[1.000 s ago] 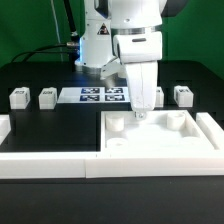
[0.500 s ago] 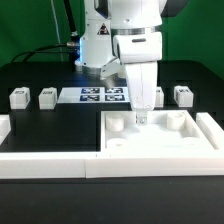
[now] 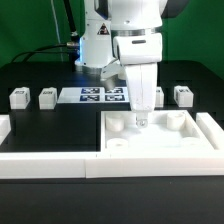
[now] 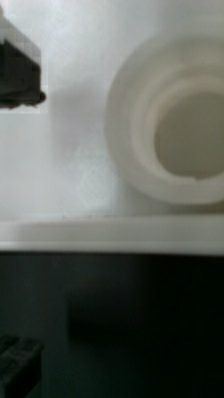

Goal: Assemble square table

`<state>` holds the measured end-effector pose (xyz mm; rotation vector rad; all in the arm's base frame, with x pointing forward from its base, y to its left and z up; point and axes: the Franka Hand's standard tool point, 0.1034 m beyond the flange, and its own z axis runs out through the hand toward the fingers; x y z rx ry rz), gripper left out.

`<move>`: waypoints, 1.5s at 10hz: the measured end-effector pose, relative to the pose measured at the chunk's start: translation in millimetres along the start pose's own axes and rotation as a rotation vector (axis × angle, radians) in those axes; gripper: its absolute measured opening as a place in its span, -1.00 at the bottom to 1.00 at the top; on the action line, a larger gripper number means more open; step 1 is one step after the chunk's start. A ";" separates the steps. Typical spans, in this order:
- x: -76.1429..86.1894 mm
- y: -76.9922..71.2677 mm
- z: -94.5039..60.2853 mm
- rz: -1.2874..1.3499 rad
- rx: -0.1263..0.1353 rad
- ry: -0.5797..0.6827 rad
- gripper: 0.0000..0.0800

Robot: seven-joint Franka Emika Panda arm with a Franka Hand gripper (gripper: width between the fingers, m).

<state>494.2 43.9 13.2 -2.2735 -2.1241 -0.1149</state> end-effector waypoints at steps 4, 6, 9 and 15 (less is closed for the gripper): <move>17.0 -6.8 -23.9 0.166 0.002 -0.017 0.62; 42.5 -20.4 -35.4 0.278 0.007 -0.027 0.62; 92.5 -31.5 -42.1 0.607 -0.006 -0.020 0.62; 103.8 -39.3 -40.6 1.041 0.007 -0.028 0.62</move>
Offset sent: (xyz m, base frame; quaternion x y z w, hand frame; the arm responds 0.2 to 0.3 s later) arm -0.0171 0.0111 0.0333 0.0372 -0.0571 0.1638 0.9841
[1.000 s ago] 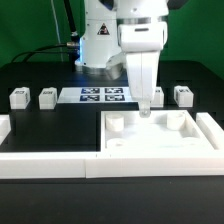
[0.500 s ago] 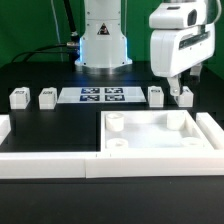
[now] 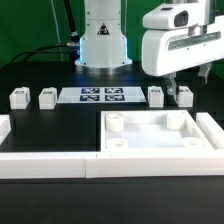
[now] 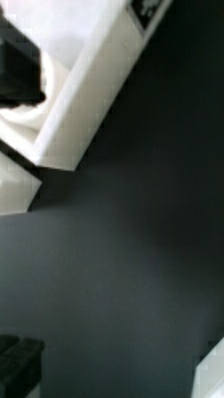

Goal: Assemble square table

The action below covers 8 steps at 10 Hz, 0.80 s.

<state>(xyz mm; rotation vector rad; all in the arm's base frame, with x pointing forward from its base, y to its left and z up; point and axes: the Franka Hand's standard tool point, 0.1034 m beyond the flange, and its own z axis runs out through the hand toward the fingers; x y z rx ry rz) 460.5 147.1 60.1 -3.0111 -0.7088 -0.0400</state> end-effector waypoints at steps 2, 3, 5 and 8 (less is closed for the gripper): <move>-5.4 -21.8 4.2 0.227 0.005 -0.031 0.62; -8.4 -25.8 7.0 0.275 0.009 -0.035 0.62; -9.5 -24.8 6.7 0.263 0.010 -0.063 0.62; -25.7 -32.3 8.5 0.307 0.005 -0.232 0.62</move>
Offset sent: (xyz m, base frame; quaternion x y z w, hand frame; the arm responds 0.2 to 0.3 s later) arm 0.0000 0.0000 0.0000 0.0000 0.0000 0.0000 1.0000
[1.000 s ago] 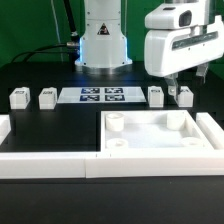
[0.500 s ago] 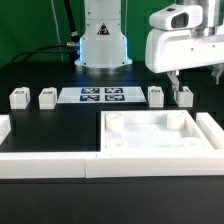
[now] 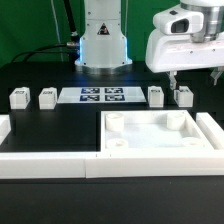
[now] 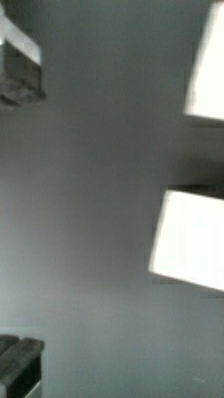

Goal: Assemble square table

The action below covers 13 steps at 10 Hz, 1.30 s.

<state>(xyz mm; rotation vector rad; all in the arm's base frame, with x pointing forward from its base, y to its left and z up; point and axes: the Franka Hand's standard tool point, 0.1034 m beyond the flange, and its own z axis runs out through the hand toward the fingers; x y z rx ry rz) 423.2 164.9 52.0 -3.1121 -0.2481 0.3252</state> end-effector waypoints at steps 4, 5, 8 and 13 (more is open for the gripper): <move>-27.2 -1.2 14.4 0.057 0.009 -0.385 0.62; -26.5 -1.1 14.8 0.057 0.007 -0.441 0.62; -30.0 -5.7 29.2 0.090 0.004 -0.634 0.62; -40.5 -10.7 56.8 0.122 0.010 -0.755 0.62</move>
Offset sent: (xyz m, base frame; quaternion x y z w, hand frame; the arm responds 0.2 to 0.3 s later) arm 0.0000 0.0000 0.0000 0.0000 -0.1938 0.0000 0.9810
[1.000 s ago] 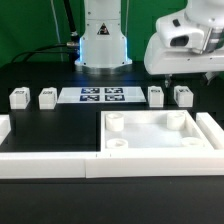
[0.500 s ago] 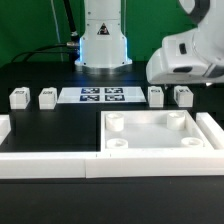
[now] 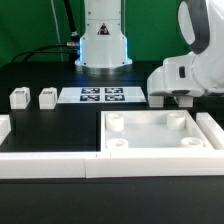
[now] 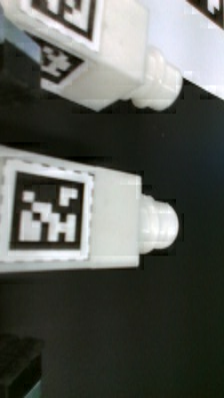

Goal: Assemble square table

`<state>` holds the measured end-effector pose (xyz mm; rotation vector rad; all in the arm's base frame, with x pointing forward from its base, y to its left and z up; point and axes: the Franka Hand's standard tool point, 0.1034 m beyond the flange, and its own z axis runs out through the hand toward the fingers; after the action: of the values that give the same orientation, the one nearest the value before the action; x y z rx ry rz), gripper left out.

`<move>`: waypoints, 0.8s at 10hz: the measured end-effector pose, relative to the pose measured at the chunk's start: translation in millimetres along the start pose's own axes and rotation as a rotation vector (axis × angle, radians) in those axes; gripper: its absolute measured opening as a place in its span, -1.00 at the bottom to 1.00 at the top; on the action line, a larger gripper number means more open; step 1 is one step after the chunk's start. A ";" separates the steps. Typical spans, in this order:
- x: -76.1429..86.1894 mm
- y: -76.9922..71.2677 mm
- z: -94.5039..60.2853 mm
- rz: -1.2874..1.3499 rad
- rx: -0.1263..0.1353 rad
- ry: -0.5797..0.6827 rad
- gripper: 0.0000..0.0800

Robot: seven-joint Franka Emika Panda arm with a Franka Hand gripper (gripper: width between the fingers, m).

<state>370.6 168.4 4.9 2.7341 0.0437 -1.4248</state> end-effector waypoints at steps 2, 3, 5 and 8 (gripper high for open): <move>0.3 0.0 -0.1 -0.001 0.000 0.001 0.62; 0.3 0.0 -0.1 -0.001 0.000 0.001 0.26; 0.3 0.0 0.0 -0.001 0.000 0.001 -0.08; 0.3 -0.1 -0.1 -0.002 0.000 0.001 -0.28</move>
Offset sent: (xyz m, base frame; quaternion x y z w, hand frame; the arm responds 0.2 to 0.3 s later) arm 0.0000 0.0000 0.0000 0.0000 0.0000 0.0000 1.0000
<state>370.9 168.4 4.7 2.7353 0.0461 -1.4237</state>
